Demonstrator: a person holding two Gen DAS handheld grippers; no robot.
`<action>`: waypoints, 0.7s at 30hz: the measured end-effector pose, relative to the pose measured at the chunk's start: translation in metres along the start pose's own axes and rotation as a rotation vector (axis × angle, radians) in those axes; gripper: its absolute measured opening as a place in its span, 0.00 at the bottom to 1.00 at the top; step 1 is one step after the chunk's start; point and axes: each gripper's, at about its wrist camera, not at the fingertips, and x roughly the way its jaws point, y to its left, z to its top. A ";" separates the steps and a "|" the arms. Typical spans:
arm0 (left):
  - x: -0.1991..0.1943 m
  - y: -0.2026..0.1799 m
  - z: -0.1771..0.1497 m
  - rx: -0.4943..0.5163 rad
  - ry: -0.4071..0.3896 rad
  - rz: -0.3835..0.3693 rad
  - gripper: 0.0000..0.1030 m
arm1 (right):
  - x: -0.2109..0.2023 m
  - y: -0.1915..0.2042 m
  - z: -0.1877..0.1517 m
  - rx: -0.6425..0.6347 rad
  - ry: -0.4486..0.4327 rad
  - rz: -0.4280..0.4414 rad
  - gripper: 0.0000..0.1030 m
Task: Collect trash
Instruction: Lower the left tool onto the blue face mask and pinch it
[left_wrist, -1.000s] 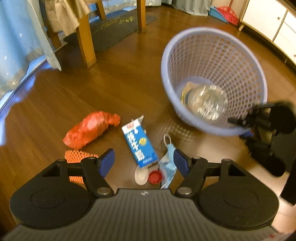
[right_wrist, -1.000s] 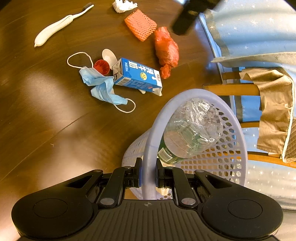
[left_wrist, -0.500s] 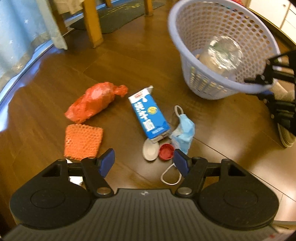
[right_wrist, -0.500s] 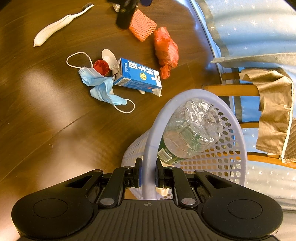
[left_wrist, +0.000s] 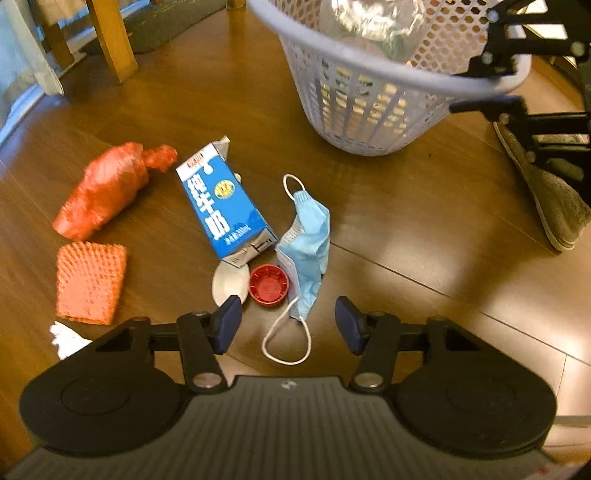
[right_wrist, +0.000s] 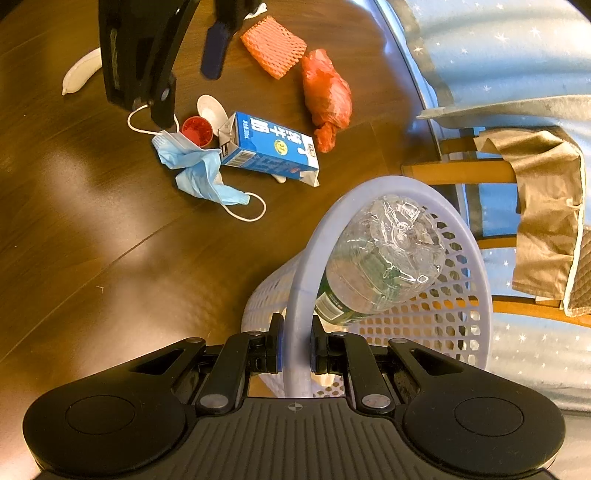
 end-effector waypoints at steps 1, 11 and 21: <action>0.004 -0.001 -0.001 -0.002 0.000 0.000 0.46 | 0.000 0.000 0.000 0.001 -0.001 0.000 0.09; 0.029 -0.010 -0.004 0.001 0.002 -0.007 0.36 | 0.002 0.001 0.000 -0.008 0.002 -0.013 0.09; 0.045 -0.011 -0.004 0.010 0.010 -0.010 0.26 | 0.009 0.001 -0.001 -0.032 0.027 -0.043 0.09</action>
